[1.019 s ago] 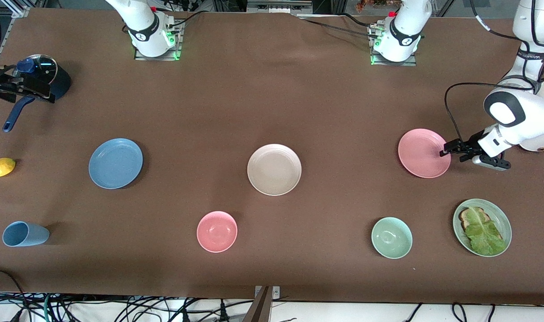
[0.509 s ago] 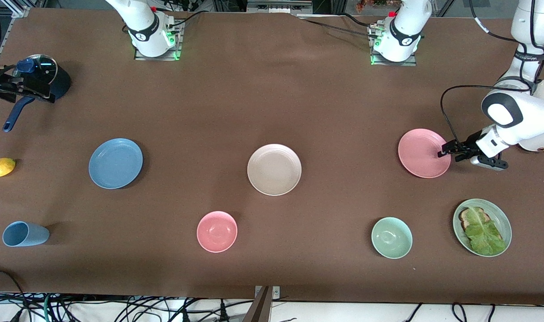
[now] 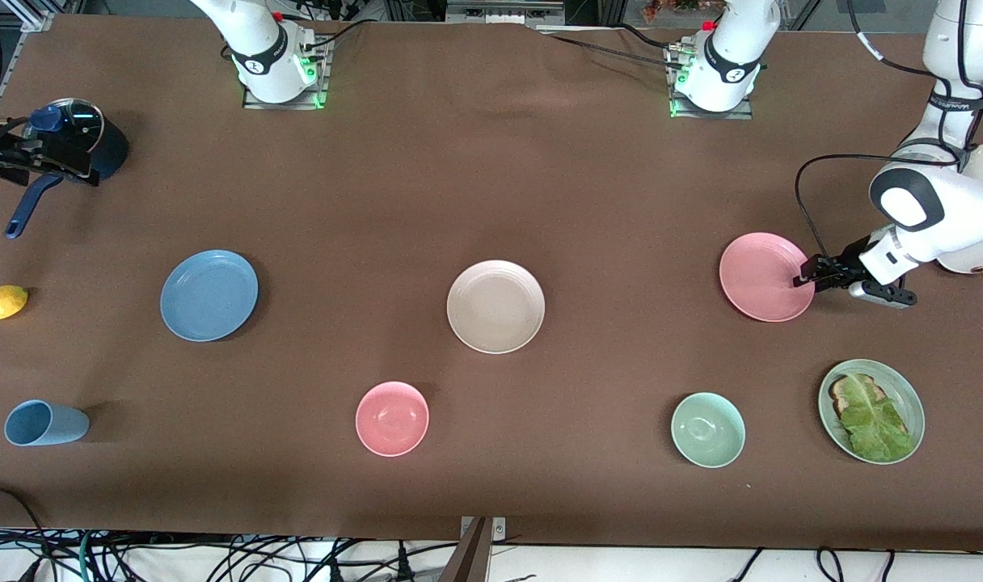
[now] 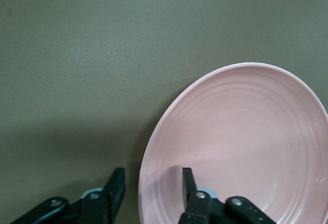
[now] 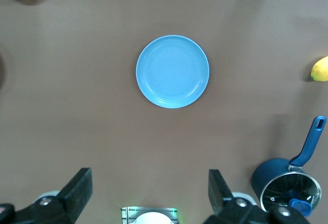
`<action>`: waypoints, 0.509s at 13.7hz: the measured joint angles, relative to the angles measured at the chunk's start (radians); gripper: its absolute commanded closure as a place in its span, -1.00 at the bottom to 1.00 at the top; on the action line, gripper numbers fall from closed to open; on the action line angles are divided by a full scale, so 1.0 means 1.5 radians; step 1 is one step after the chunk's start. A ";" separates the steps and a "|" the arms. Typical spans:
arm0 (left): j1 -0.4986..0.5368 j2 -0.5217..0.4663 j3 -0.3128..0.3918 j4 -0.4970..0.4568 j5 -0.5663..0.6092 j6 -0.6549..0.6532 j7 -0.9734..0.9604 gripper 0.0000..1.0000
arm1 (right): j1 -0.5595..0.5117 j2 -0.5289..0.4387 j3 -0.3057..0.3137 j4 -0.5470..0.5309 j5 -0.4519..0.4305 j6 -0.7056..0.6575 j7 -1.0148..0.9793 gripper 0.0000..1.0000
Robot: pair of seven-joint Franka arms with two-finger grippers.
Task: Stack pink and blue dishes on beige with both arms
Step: 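Lift the pink plate with the left gripper toward the beige plate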
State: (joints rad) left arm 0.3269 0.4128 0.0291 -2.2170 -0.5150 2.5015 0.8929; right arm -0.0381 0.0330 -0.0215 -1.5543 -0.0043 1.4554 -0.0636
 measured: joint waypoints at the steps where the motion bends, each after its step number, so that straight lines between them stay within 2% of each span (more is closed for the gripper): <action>1: 0.000 0.000 0.000 0.000 0.000 0.000 0.003 0.82 | 0.000 0.000 0.000 0.000 0.000 0.000 0.000 -1.00; 2: 0.001 0.000 0.001 0.000 0.000 0.000 0.007 0.97 | 0.000 0.000 0.000 0.000 0.000 0.000 0.000 -1.00; 3: 0.001 0.000 0.002 0.000 0.000 0.000 0.010 1.00 | 0.000 0.000 0.000 0.000 0.000 0.000 0.000 -1.00; 7: 0.001 -0.002 0.002 0.000 0.000 -0.004 0.013 1.00 | 0.000 0.000 0.000 0.000 0.000 0.000 0.000 -1.00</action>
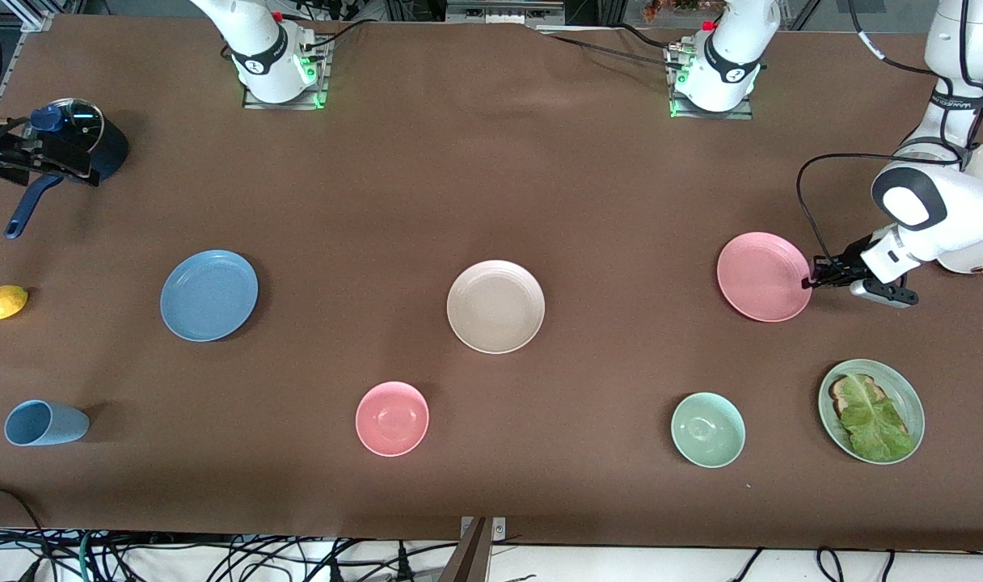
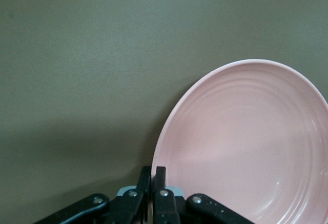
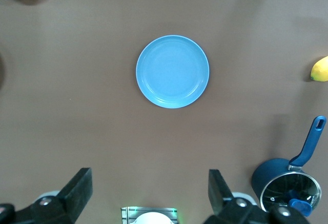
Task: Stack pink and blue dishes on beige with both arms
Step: 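Lift the pink plate with the left gripper toward the beige plate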
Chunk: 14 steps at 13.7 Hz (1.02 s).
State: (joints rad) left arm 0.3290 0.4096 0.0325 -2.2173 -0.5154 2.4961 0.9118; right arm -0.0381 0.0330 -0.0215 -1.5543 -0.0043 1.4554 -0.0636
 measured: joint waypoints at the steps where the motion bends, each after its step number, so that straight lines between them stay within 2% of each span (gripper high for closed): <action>1: 0.000 0.000 0.000 0.000 0.000 0.000 0.000 1.00 | 0.000 0.000 0.000 0.000 0.000 0.000 0.000 -1.00; 5: 0.000 -0.006 0.000 0.001 0.000 -0.007 0.000 1.00 | 0.000 0.000 0.000 0.000 0.000 0.000 0.000 -1.00; 10: -0.004 -0.053 -0.001 0.009 0.000 -0.047 -0.007 1.00 | 0.000 0.000 0.000 0.000 0.000 0.000 0.000 -1.00; 14: -0.041 -0.099 -0.005 0.014 0.029 -0.073 -0.119 1.00 | 0.000 0.000 0.000 0.000 0.000 0.000 0.000 -1.00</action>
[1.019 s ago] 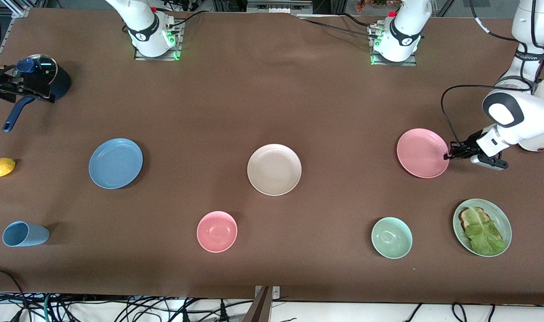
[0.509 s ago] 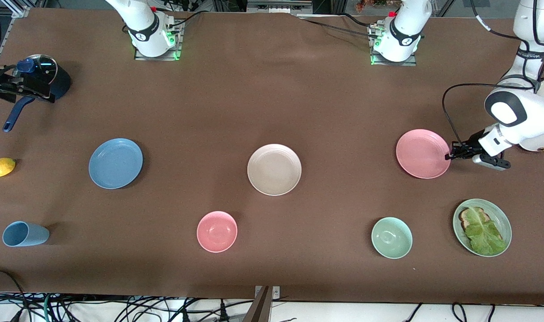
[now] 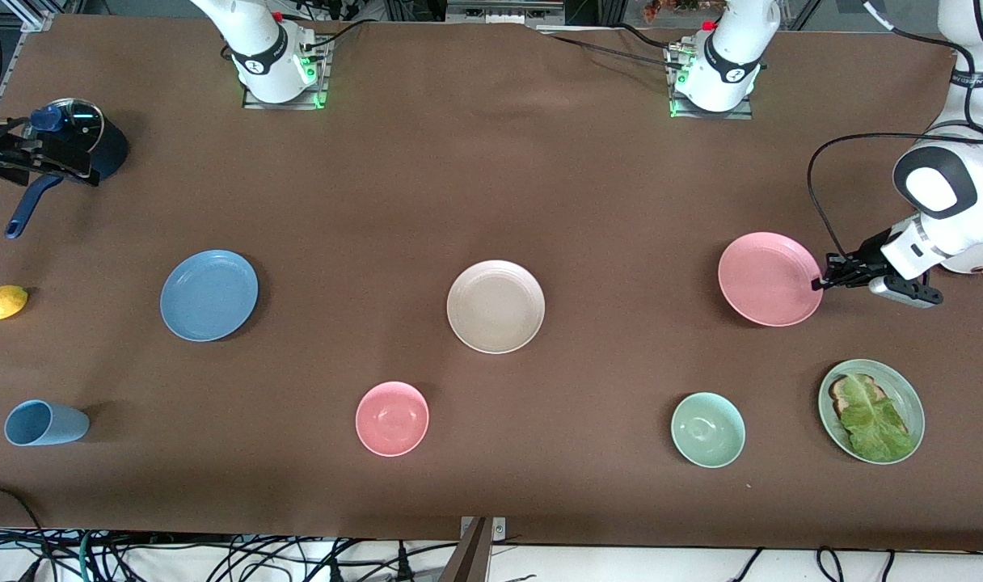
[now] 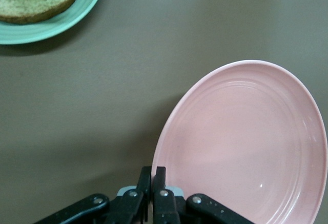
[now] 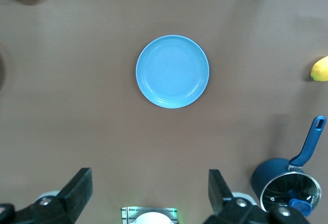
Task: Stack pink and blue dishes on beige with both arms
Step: 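Lift the pink plate with the left gripper toward the beige plate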
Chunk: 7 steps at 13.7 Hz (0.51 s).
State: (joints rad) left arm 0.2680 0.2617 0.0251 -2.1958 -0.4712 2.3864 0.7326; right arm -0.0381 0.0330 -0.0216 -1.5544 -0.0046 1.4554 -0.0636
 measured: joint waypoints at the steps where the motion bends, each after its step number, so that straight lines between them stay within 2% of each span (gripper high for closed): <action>1: -0.020 -0.008 -0.003 0.000 0.011 -0.001 -0.045 1.00 | 0.000 0.000 0.000 0.000 0.000 0.000 0.000 -1.00; 4: -0.060 -0.028 -0.035 0.020 0.093 -0.015 -0.196 1.00 | 0.000 0.000 0.000 0.000 0.000 0.000 0.000 -1.00; 7: -0.064 -0.039 -0.083 0.082 0.170 -0.094 -0.358 1.00 | 0.000 0.000 0.000 0.000 0.000 0.000 0.000 -1.00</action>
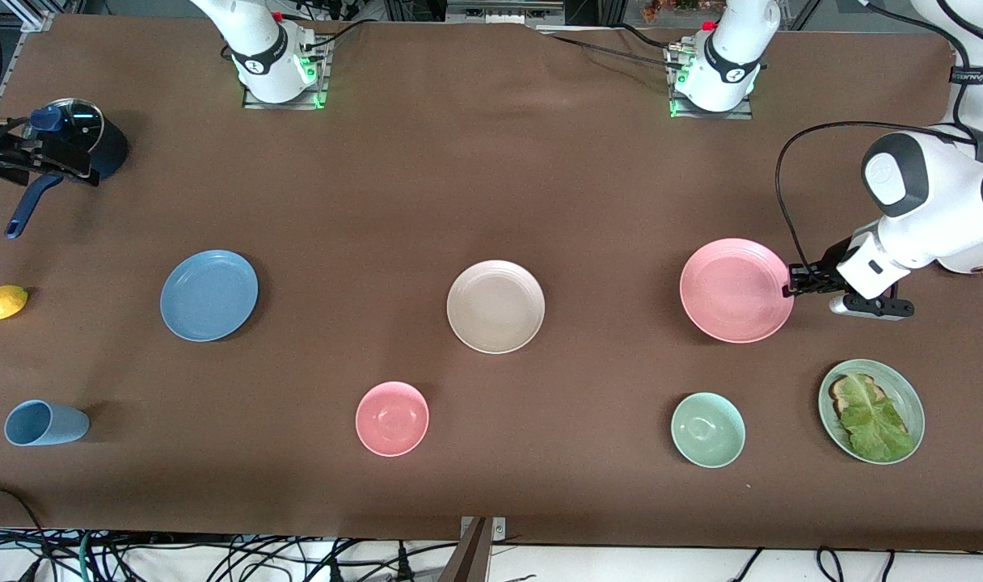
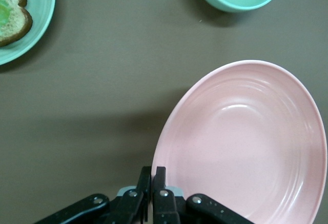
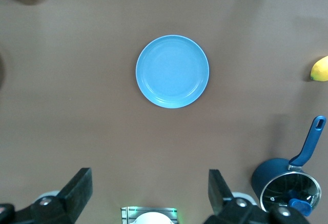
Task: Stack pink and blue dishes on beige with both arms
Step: 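Lift the pink plate with the left gripper toward the beige plate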
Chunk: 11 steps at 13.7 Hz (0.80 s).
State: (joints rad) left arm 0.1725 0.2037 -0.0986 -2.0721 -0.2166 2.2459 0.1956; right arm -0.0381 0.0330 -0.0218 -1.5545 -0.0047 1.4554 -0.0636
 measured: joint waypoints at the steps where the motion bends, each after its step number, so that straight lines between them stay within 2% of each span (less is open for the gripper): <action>1: 0.000 -0.001 -0.017 0.012 0.010 -0.011 -0.039 1.00 | 0.000 0.000 0.000 0.000 0.000 0.000 0.000 -1.00; 4: -0.013 -0.001 -0.050 0.020 0.012 -0.014 -0.131 1.00 | 0.000 0.000 0.000 0.000 0.000 0.000 0.000 -1.00; 11: -0.112 0.001 -0.059 0.025 0.038 0.016 -0.353 1.00 | 0.000 0.000 0.000 0.000 0.000 0.000 0.000 -1.00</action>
State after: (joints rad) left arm 0.0049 0.2049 -0.1874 -2.0352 -0.1590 2.2693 -0.3339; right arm -0.0384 0.0330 -0.0224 -1.5546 -0.0049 1.4554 -0.0636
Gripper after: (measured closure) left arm 0.952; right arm 0.000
